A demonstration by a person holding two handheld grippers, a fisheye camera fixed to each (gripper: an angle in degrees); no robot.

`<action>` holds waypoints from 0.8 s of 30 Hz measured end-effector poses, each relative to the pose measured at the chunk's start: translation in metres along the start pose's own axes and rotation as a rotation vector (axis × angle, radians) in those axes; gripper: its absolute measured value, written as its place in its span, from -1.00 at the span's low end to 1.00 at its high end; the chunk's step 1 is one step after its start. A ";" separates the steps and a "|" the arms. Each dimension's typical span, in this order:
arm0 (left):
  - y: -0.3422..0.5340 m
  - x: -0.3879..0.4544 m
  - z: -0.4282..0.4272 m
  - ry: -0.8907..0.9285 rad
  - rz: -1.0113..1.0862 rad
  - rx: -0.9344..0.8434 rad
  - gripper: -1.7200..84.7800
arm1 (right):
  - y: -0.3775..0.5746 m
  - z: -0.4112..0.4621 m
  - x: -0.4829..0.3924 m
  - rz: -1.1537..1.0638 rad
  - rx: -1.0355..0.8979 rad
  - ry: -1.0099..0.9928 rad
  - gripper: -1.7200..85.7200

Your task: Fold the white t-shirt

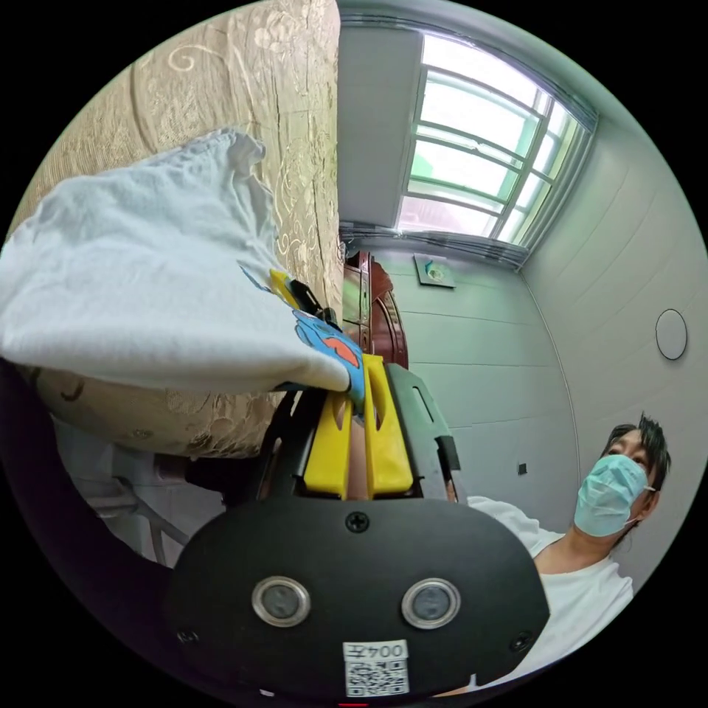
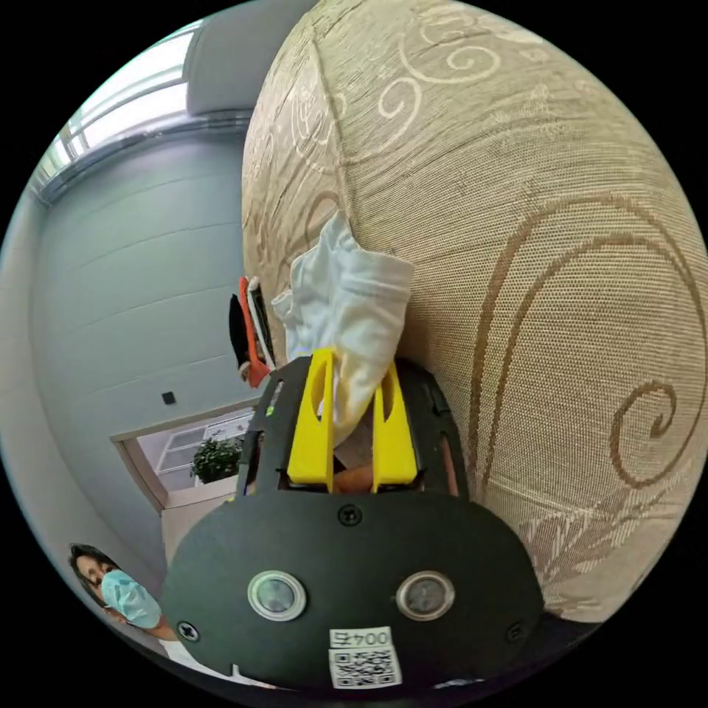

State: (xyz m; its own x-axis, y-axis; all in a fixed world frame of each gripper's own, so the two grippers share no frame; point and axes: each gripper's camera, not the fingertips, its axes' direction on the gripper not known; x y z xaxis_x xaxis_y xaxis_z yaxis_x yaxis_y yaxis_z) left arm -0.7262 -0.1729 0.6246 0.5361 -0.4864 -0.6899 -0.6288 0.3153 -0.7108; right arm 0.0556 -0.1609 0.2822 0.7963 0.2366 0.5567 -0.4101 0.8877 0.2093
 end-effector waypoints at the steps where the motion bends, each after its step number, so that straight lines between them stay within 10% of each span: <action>1: 0.000 -0.001 -0.004 -0.001 0.005 -0.004 -0.86 | -0.002 0.000 -0.015 0.011 0.007 0.004 -0.85; 13: -0.004 0.080 -0.146 0.097 0.249 0.045 -0.86 | -0.010 0.018 -0.323 -0.347 0.053 0.069 -0.95; 24: -0.088 0.247 -0.469 -0.071 0.557 0.339 -0.86 | -0.086 0.216 -0.697 -0.740 -0.118 -0.032 -0.95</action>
State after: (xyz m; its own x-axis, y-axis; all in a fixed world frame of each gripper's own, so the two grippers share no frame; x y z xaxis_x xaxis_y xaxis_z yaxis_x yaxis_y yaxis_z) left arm -0.8026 -0.7033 0.5810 0.2249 -0.1251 -0.9663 -0.6169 0.7494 -0.2406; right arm -0.5605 -0.4878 0.0499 0.8317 -0.4484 0.3275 0.2794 0.8476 0.4511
